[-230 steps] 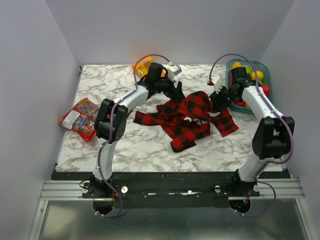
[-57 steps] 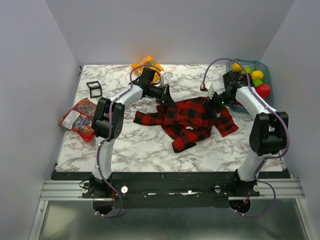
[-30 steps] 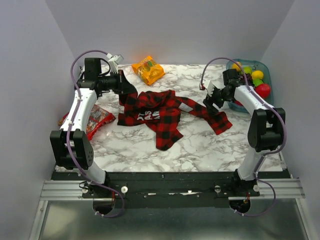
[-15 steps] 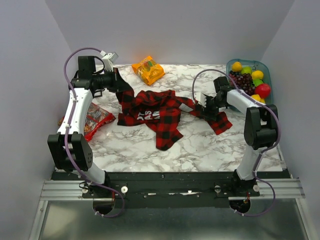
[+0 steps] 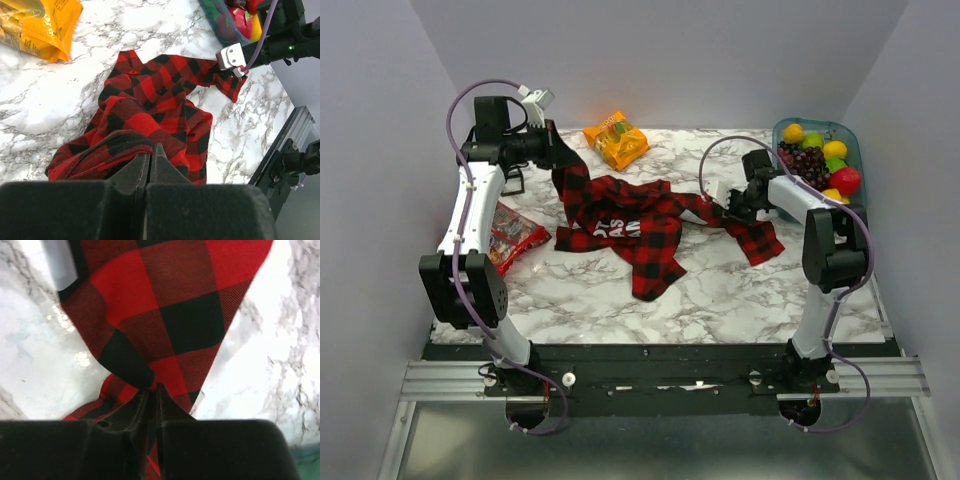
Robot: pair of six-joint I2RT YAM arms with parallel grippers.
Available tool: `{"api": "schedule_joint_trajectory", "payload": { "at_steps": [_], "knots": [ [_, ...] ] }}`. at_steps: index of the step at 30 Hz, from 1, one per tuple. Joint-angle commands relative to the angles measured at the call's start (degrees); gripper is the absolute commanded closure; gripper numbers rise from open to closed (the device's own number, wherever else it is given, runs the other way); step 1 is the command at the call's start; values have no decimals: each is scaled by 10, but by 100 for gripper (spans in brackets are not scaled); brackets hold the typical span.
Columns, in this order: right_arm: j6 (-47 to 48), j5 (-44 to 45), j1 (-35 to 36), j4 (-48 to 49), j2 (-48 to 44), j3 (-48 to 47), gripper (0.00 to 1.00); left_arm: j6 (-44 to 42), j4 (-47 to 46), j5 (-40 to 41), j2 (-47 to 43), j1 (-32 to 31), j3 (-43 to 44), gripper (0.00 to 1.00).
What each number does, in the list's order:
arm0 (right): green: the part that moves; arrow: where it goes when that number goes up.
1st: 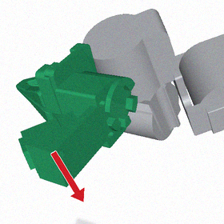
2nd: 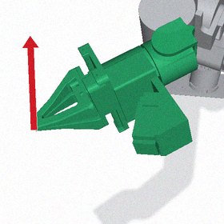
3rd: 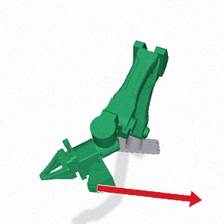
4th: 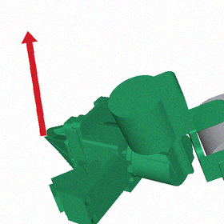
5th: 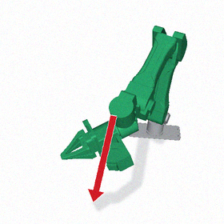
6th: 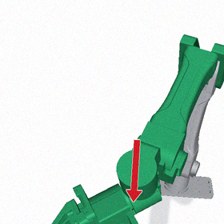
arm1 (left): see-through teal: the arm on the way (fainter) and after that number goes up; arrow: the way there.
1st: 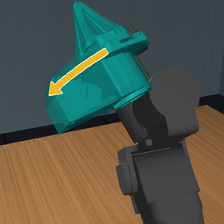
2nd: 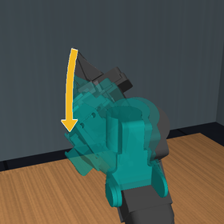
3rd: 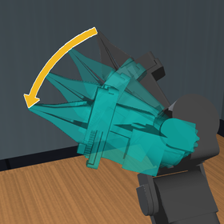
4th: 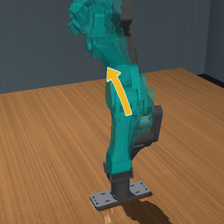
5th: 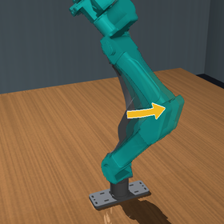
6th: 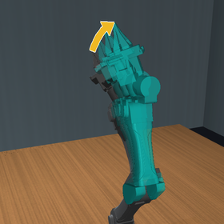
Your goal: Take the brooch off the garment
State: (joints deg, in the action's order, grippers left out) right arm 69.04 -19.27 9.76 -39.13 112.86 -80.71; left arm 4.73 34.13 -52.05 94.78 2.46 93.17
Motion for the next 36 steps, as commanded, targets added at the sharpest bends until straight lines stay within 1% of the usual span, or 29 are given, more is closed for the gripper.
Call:
{"api": "schedule_joint_trajectory", "payload": {
  "at_steps": [1, 3, 4, 6, 7, 8, 10, 11, 13, 14, 18, 21, 22, 23, 26, 27, 29, 31, 32, 34, 36],
  "knots": [
    [-67, 21, -6, 58, -80, -4, 90, 17, -8, -10, 19, 7, 59, 100],
    [-104, 6, -19, 63, -113, -29, 97, 23, -18, -9, 29, 8, 96, 100],
    [-116, -8, -24, 65, -136, -72, 98, 30, -20, -6, 31, 10, 111, 100],
    [-148, -16, -40, 64, -149, -123, 99, 47, -42, 2, 43, 12, 160, 100],
    [-157, -21, -44, 64, -155, -172, 99, 74, -53, 4, 47, 15, 177, 100],
    [-165, -21, -54, 64, -156, -201, 99, 88, -80, 5, 51, 18, 210, 100],
    [-184, -11, -62, 65, -152, -250, 99, 109, -107, 7, 58, 20, 241, 100],
    [-192, -6, -71, 67, -144, -305, 99, 122, -129, 7, 59, 19, 268, 100],
    [-219, 7, -83, 69, -132, -364, 99, 143, -155, 10, 60, 19, 293, 100],
    [-228, 12, -93, 70, -118, -417, 99, 158, -175, 11, 59, 19, 314, 100],
    [-272, 35, -126, 82, -97, -523, 99, 201, -227, 12, 56, 19, 362, 100],
    [-302, 62, -149, 129, -109, -539, 99, 234, -282, 11, 51, 18, 389, 100],
    [-312, 74, -156, 166, -114, -542, 99, 250, -294, 17, 52, 13, 400, 100],
    [-325, 79, -174, 182, -119, -545, 99, 253, -306, 28, 53, 11, 429, 100],
    [-374, 98, -207, 224, -125, -588, 99, 252, -324, 48, 64, -6, 495, 100],
    [-401, 99, -216, 230, -124, -606, 99, 246, -325, 64, 65, -10, 510, 100],
    [-421, 104, -236, 251, -127, -637, 100, 231, -333, 79, 64, -23, 537, 100],
    [-432, 110, -242, 287, -138, -639, 100, 230, -339, 89, 52, -23, 540, 100],
    [-435, 109, -244, 297, -151, -635, 100, 233, -353, 88, 49, -39, 540, 100],
    [-442, 101, -244, 313, -162, -630, 100, 239, -347, 80, 35, -40, 536, 100],
    [-465, 91, -244, 315, -181, -618, 99, 231, -332, 66, 16, -40, 501, 100]
  ]
}}
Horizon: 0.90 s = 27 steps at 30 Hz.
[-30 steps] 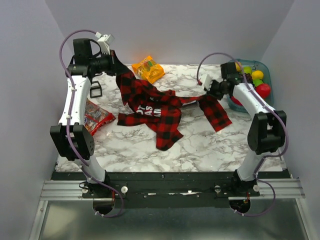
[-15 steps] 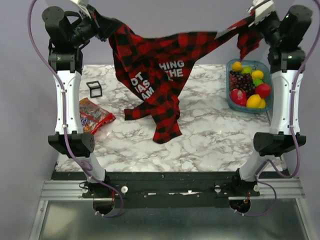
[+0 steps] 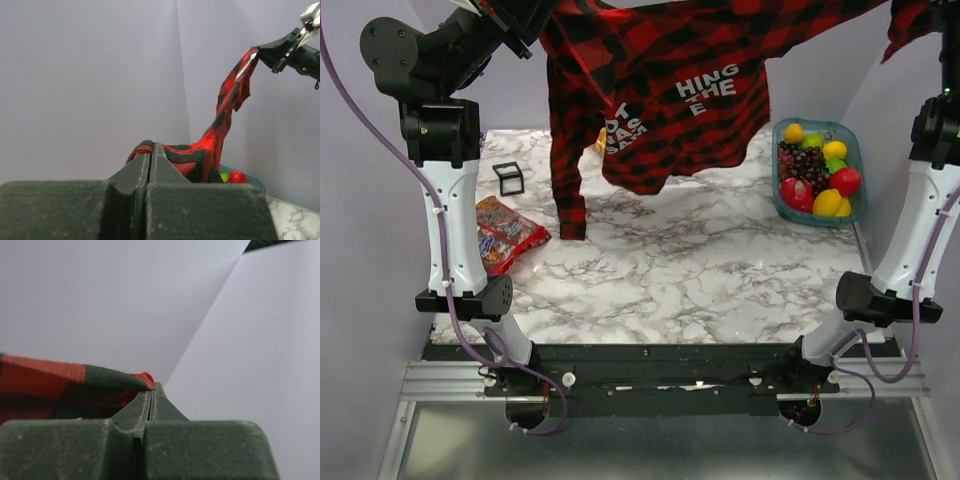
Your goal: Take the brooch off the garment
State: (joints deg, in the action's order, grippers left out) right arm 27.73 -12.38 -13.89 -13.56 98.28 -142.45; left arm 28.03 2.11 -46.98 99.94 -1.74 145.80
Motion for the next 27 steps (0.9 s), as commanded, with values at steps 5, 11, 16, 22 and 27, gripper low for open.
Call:
{"api": "schedule_joint_trajectory", "payload": {
  "at_steps": [5, 11, 16, 22, 27],
  "knots": [
    [-78, -98, -7, 33, -106, 117, 100, -94, 81, 21, -175, 9, -259, 100],
    [27, -210, 53, -26, -264, 434, 100, -250, 216, 86, -362, 12, -584, 100],
    [167, -190, 162, -68, -383, 693, 100, -384, 312, 148, -468, 12, -776, 100],
    [118, -193, 234, -81, -359, 743, 100, -518, 378, 175, -463, 12, -902, 100],
    [90, -209, 250, -102, -282, 678, 99, -561, 416, 215, -418, 12, -901, 56]
  ]
}}
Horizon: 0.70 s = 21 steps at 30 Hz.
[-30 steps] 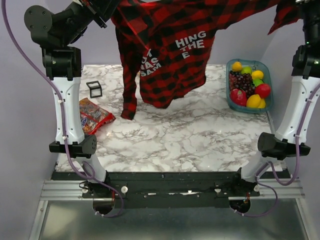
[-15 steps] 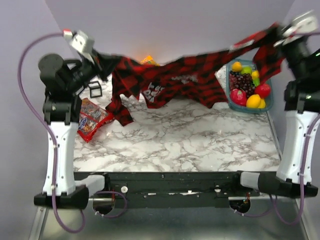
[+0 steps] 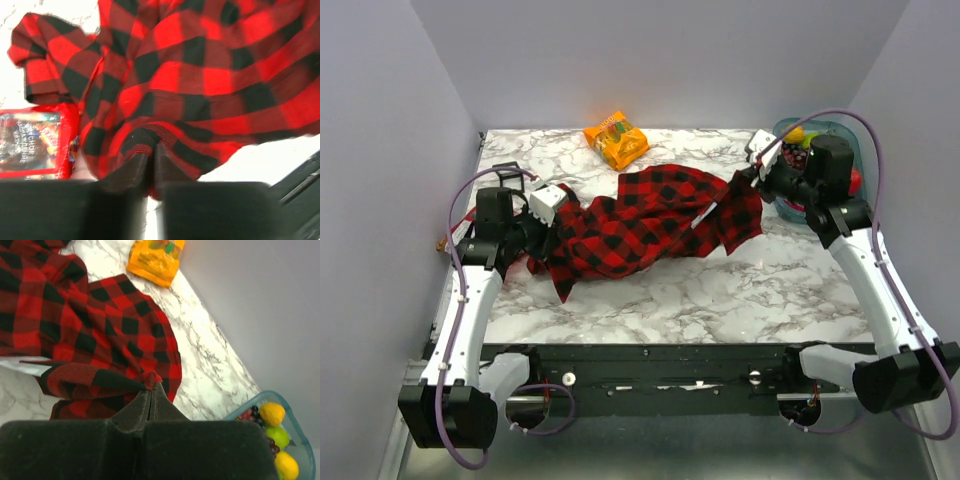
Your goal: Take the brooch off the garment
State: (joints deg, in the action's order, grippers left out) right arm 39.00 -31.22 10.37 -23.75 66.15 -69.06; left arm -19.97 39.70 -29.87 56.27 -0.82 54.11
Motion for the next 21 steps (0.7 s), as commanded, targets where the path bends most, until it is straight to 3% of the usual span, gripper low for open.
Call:
{"api": "schedule_joint_trajectory", "payload": {
  "at_steps": [1, 5, 6, 9, 13, 21],
  "knots": [
    [-23, -22, 9, -7, 58, -70, 99, -93, 48, 53, 28, 3, 22, 50],
    [-28, -22, 12, -11, 91, -91, 100, -121, 45, 29, -12, 2, 64, 31],
    [-34, -23, 13, -11, 97, -97, 99, -135, 46, -26, -27, 1, 63, 22],
    [-59, -19, 13, -8, 122, -119, 100, -186, 63, -83, -67, -39, 41, 14],
    [-91, -16, 14, 13, 151, -146, 100, -234, 82, -63, -44, -140, -9, 14],
    [-101, -16, 19, 12, 185, -186, 100, -243, -88, 13, 40, -277, -90, 14]
  ]
}}
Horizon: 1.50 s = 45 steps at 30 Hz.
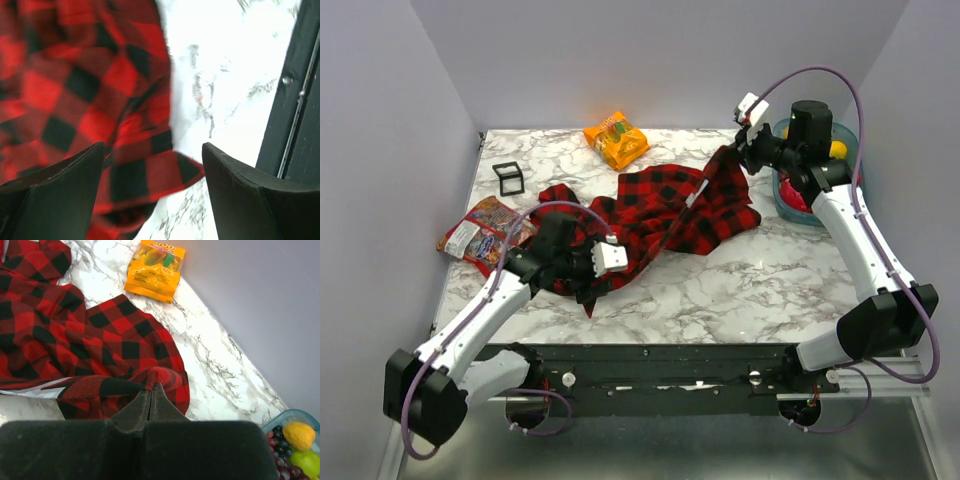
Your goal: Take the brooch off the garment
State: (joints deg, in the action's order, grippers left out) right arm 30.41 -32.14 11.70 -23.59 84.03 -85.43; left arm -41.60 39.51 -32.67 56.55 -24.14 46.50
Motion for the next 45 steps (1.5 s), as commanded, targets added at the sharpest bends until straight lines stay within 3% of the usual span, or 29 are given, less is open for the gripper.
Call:
{"api": "schedule_joint_trajectory", "payload": {
  "at_steps": [1, 8, 14, 19, 23, 30, 36, 40, 45],
  "knots": [
    [-15, -6, 6, 12, 5, -20, 100, -22, -100, 50, 57, -55, -17, 15],
    [-15, -4, 7, 17, -2, -7, 99, 5, -236, 97, 109, -75, -41, 18],
    [-20, 16, 10, 24, 10, -8, 100, 67, -257, 16, 144, -86, 9, 17],
    [-29, 63, 10, 48, 33, -25, 100, 214, -323, -28, 186, -117, 60, 17],
    [-32, 82, 10, 58, 51, -40, 100, 280, -345, -41, 205, -146, 97, 16],
    [-47, 81, 10, 59, 72, -76, 100, 254, -321, 75, 234, -177, 106, 16],
    [-47, 79, 10, 60, 79, -84, 99, 251, -321, 159, 233, -179, 92, 27],
    [-47, 75, 9, 59, 84, -85, 100, 255, -323, 186, 231, -178, 92, 53],
    [-44, 71, 9, 52, 104, -102, 100, 239, -320, 214, 232, -168, 97, 67]
  ]
}}
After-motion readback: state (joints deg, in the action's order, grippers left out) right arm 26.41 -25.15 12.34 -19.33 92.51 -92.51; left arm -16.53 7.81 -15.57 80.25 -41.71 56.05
